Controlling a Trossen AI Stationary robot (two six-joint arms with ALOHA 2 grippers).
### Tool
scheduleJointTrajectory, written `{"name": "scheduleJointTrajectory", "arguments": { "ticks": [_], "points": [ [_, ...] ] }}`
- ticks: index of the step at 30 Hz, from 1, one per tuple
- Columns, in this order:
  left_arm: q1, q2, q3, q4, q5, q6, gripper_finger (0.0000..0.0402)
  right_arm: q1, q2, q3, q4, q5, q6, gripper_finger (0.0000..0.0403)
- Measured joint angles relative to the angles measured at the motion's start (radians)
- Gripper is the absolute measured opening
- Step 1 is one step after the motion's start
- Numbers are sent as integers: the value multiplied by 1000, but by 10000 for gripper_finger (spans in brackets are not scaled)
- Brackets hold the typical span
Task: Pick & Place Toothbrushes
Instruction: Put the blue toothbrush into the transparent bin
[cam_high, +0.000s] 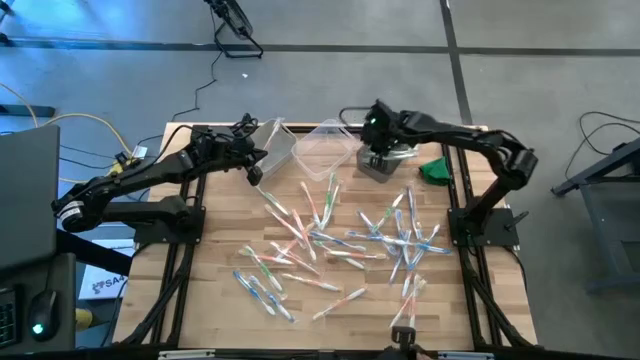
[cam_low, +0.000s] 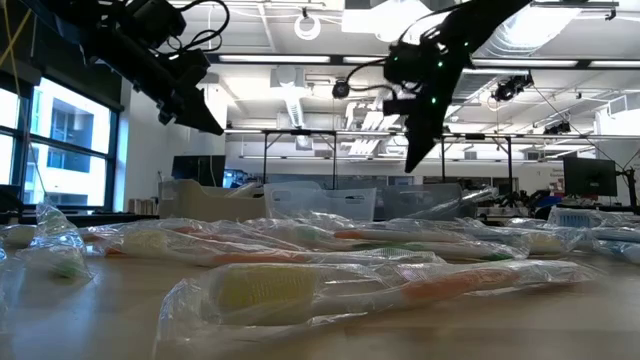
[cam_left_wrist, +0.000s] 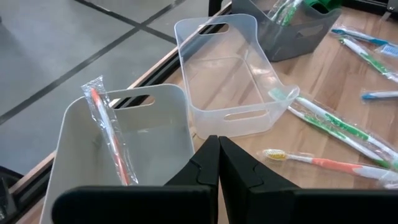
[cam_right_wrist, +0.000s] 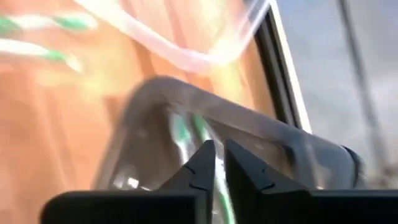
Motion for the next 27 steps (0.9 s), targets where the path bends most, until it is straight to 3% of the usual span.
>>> {"name": "scheduleJointTrajectory", "arguments": {
  "ticks": [7,12,20,27],
  "points": [
    [0,0,-6,-18,-2,-13,0,-107,-50,-67,208,-419,-22,3],
    [0,-5,-92,93,1,-62,0,-172,-51,-185,491,-611,53,3],
    [0,-7,-188,384,32,-29,0,-180,-52,-301,800,-691,212,3],
    [0,-7,-190,381,32,58,0,-132,-77,-385,919,-684,283,3]
  ]
}}
